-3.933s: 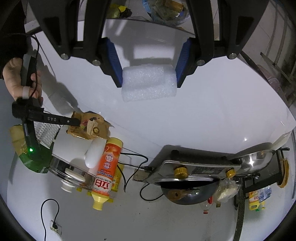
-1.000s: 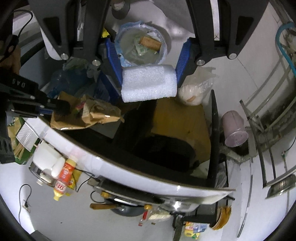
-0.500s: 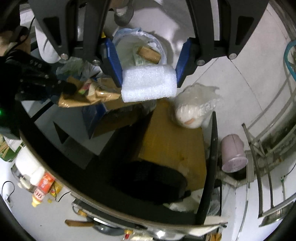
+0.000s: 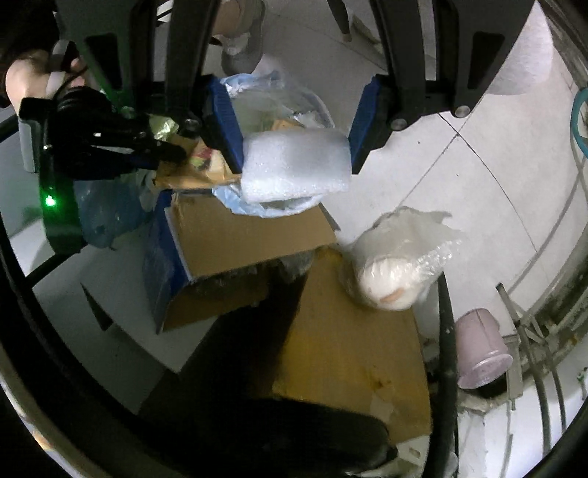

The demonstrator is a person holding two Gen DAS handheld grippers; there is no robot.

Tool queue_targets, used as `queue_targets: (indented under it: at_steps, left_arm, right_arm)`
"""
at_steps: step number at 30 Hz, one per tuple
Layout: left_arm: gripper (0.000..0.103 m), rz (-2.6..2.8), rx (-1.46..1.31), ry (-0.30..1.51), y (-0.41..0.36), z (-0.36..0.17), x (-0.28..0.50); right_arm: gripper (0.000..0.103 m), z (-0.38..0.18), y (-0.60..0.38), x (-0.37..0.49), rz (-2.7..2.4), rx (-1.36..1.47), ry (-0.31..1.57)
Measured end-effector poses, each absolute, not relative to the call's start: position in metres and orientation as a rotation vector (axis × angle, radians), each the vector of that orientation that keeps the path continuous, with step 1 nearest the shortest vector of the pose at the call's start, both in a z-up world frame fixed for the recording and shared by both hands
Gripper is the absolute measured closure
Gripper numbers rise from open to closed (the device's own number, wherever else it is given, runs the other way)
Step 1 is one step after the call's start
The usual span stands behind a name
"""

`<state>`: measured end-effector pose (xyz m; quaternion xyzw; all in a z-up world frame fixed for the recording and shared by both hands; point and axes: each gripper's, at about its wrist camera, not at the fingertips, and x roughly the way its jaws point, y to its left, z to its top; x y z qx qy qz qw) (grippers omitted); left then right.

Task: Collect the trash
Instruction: 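Open the right tool over the bin to drop the snack packet, then open the left tool over the bin to drop the foam block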

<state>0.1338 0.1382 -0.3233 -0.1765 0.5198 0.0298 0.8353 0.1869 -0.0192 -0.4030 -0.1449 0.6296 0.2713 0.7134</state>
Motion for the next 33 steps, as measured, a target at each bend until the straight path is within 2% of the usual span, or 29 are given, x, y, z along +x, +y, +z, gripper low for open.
queue_targets:
  at_steps: [1,3,13,26,30,33]
  left_arm:
    - [0.047,0.06,-0.371,1.112,0.136,-0.327,0.136]
    - [0.047,0.053,-0.367,1.135,0.131,-0.336,0.142]
    - [0.047,0.002,-0.34,1.235,0.096,-0.373,0.166]
    - [0.046,-0.076,-0.317,1.349,0.044,-0.409,0.195]
    - [0.034,-0.078,-0.307,1.372,0.033,-0.415,0.196]
    - [0.031,-0.08,-0.303,1.374,0.03,-0.412,0.195]
  right_arm:
    - [0.083,-0.41,-0.022,0.188,0.591,-0.317,1.41]
    - [0.064,-0.424,-0.028,0.192,0.581,-0.302,1.44]
    - [0.064,-0.445,-0.061,0.204,0.553,-0.228,1.473]
    - [0.064,-0.44,-0.121,0.206,0.463,-0.147,1.477]
    - [0.064,-0.435,-0.131,0.206,0.449,-0.133,1.472]
    - [0.064,-0.431,-0.134,0.204,0.443,-0.128,1.464]
